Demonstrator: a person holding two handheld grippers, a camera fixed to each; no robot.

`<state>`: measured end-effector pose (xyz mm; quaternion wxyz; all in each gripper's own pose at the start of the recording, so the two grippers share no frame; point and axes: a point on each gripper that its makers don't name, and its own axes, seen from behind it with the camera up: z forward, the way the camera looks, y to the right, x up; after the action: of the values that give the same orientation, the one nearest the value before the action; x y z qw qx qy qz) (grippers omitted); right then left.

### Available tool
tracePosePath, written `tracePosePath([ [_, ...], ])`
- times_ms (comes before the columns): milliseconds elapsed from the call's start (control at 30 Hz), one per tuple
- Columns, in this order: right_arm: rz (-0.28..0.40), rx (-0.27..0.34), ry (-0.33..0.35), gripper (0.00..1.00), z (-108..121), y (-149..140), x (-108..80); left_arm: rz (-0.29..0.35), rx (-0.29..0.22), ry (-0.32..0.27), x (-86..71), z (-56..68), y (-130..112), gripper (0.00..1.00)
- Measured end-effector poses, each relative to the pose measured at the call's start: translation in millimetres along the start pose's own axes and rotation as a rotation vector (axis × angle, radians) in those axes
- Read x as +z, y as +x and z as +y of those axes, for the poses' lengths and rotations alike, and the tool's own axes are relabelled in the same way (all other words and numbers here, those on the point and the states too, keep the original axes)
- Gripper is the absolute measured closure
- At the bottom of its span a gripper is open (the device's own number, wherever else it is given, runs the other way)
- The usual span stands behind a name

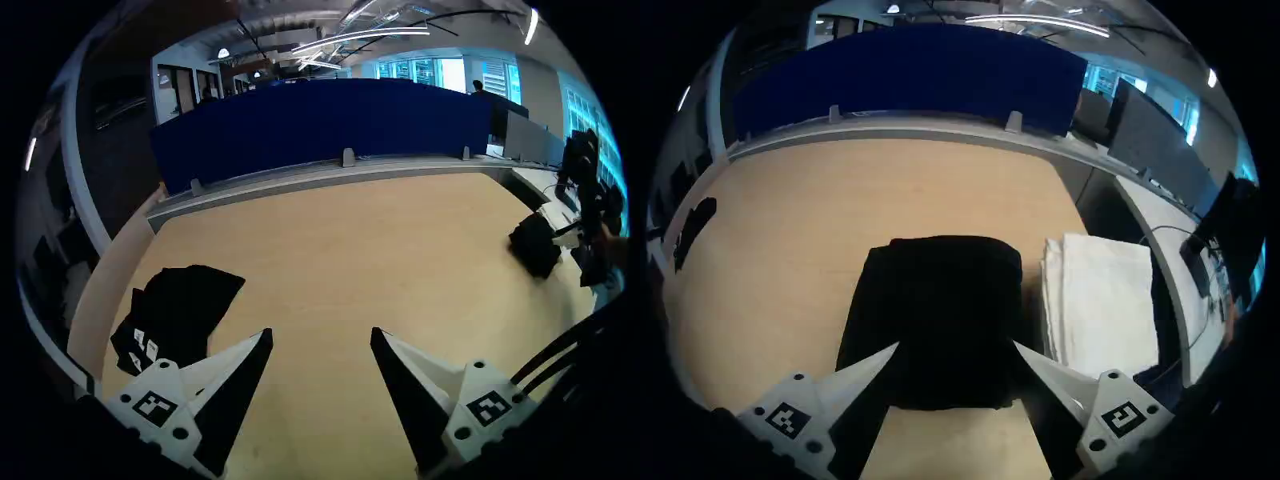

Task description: Fold towel

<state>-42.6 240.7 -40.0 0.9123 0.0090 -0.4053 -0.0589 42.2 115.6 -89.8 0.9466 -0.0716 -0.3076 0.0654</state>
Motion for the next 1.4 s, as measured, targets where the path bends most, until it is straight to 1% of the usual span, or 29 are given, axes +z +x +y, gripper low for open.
tracePosePath([
  [267, 0.029, -0.015, 0.021, 0.09, -2.5, 34.8, 16.7, -0.003, -0.001, 0.008, 1.0, -0.3, -1.1, 0.10],
  [467, 0.025, -0.030, 0.038, 0.09, -6.5, 51.9, 33.4, -0.005, -0.008, 0.021, -1.1, -3.6, -2.4, 0.10],
  [667, 0.002, -0.035, 0.039, 0.09, -5.7, 53.3, 48.1, -0.010, -0.017, 0.037, -3.7, -11.0, -5.7, 0.10],
  [1000, -0.053, 0.000, 0.043, 0.09, 0.8, 44.7, 73.8, -0.022, -0.020, 0.066, -9.4, -22.2, -9.8, 0.10],
  [1067, -0.059, 0.004, 0.043, 0.09, 1.0, 44.0, 76.2, -0.024, -0.023, 0.068, -10.4, -23.0, -11.5, 0.10],
  [1200, -0.065, 0.001, 0.042, 0.09, 0.8, 43.9, 76.8, -0.024, -0.021, 0.057, -12.2, -20.5, -11.0, 0.10],
  [1300, -0.056, -0.007, 0.039, 0.09, -0.2, 47.2, 72.0, -0.024, -0.021, 0.062, -11.7, -22.3, -10.8, 0.10],
  [1400, -0.031, -0.009, 0.038, 0.09, -3.1, 52.4, 62.8, -0.021, -0.027, 0.069, -11.6, -25.7, -11.5, 0.10],
])
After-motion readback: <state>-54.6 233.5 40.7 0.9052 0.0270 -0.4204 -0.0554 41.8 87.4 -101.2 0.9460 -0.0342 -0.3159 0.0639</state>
